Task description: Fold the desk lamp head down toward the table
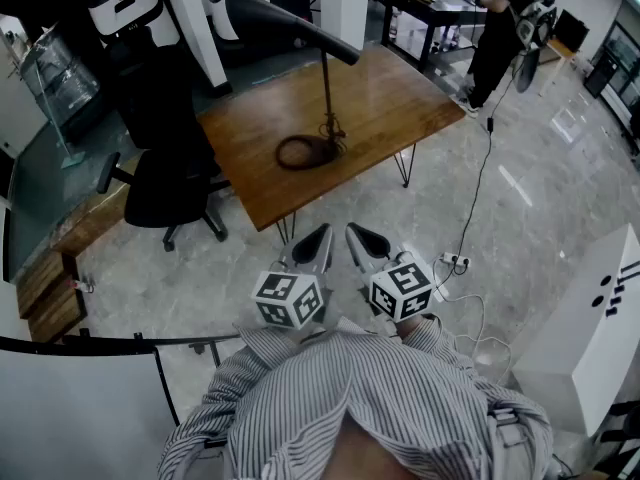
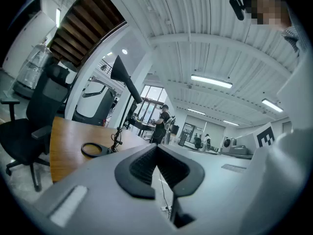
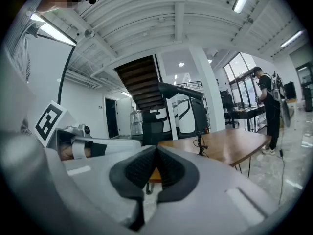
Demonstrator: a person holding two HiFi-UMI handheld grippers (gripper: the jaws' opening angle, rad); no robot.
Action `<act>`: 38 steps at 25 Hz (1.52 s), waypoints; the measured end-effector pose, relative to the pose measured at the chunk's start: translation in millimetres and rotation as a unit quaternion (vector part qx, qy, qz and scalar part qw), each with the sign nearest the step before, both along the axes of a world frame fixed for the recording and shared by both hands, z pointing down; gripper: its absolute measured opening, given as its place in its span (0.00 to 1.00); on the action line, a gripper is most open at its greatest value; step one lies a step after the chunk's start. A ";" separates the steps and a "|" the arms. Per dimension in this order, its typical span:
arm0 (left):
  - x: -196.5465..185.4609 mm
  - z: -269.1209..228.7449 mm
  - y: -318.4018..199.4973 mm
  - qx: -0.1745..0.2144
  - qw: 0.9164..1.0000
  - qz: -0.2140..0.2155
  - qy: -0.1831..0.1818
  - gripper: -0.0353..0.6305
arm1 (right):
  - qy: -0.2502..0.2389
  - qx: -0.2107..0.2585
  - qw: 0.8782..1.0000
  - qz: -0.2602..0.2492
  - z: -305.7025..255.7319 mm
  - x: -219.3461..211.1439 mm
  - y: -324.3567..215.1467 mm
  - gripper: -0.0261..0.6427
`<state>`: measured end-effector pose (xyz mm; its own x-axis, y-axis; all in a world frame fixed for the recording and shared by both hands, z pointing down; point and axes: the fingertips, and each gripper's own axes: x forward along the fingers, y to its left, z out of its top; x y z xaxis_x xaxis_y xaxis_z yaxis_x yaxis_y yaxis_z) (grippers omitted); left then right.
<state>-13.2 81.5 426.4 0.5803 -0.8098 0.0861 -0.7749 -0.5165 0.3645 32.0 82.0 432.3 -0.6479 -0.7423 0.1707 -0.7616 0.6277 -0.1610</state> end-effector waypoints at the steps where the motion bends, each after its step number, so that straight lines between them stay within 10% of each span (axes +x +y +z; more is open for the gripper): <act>1: -0.8 1.3 0.1 -0.002 1.000 0.000 0.004 0.05 | -0.001 -0.001 1.000 -0.002 1.0 -0.8 0.1 0.04; 38: 19.8 40.2 -108.8 -0.036 0.997 -0.063 0.007 0.06 | -0.033 0.029 0.998 -0.043 9.3 48.7 -111.6 0.04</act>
